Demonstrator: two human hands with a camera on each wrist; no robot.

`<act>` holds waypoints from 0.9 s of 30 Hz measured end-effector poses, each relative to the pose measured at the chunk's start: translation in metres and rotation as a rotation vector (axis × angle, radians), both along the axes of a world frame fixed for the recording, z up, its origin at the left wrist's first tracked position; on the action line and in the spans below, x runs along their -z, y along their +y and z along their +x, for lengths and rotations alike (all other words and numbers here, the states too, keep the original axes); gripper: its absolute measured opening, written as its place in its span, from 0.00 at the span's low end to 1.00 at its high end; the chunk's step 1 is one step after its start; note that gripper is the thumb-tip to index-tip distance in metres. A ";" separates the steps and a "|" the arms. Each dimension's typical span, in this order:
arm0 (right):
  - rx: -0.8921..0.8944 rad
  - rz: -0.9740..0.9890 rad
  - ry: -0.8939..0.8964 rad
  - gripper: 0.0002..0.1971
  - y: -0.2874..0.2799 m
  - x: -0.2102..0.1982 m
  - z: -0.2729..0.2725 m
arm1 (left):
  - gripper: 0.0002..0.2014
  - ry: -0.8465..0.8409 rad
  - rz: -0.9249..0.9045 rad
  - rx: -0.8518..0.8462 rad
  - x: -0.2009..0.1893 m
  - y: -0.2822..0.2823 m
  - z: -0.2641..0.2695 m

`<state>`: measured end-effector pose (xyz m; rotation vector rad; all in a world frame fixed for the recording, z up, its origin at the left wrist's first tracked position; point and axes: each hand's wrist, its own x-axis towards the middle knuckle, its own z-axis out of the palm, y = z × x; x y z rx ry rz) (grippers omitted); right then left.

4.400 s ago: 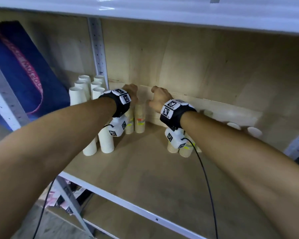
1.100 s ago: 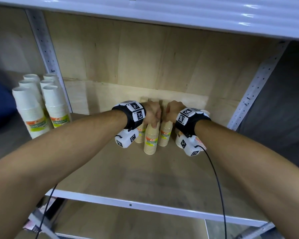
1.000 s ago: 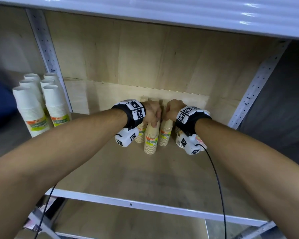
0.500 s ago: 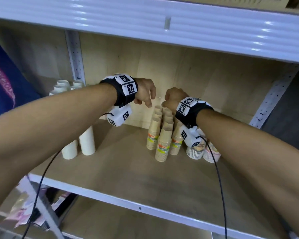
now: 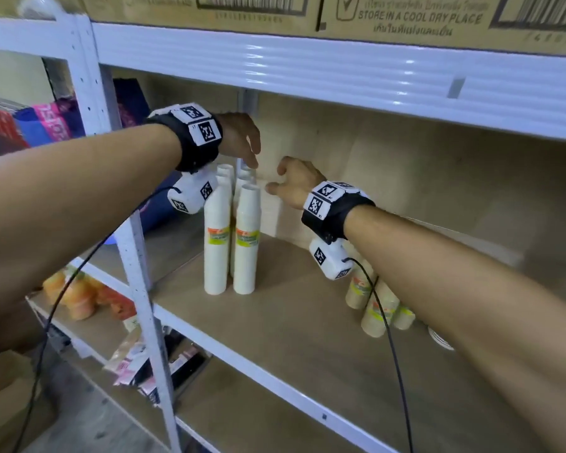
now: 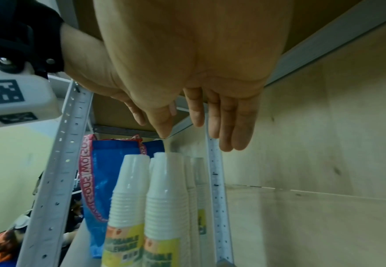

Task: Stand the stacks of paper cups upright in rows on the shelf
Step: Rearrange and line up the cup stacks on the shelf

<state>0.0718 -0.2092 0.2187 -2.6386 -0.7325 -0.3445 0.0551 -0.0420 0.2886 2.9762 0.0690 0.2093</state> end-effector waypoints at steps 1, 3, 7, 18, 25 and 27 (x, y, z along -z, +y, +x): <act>-0.018 0.003 0.002 0.23 0.009 0.002 -0.001 | 0.18 0.003 -0.019 -0.016 0.003 0.011 -0.002; -0.047 0.007 0.004 0.25 0.023 0.007 -0.001 | 0.20 0.002 -0.039 -0.030 0.008 0.027 -0.009; -0.059 0.021 0.025 0.25 0.040 0.017 0.002 | 0.21 0.022 -0.122 -0.081 0.027 0.052 -0.017; -0.073 0.116 0.119 0.26 0.055 0.030 0.009 | 0.19 0.120 -0.281 -0.064 0.066 0.047 -0.022; -0.066 0.109 0.153 0.25 0.057 0.029 0.011 | 0.19 0.143 -0.247 -0.061 0.068 0.048 -0.019; -0.065 0.103 0.164 0.25 0.056 0.028 0.011 | 0.18 0.156 -0.232 -0.053 0.065 0.048 -0.018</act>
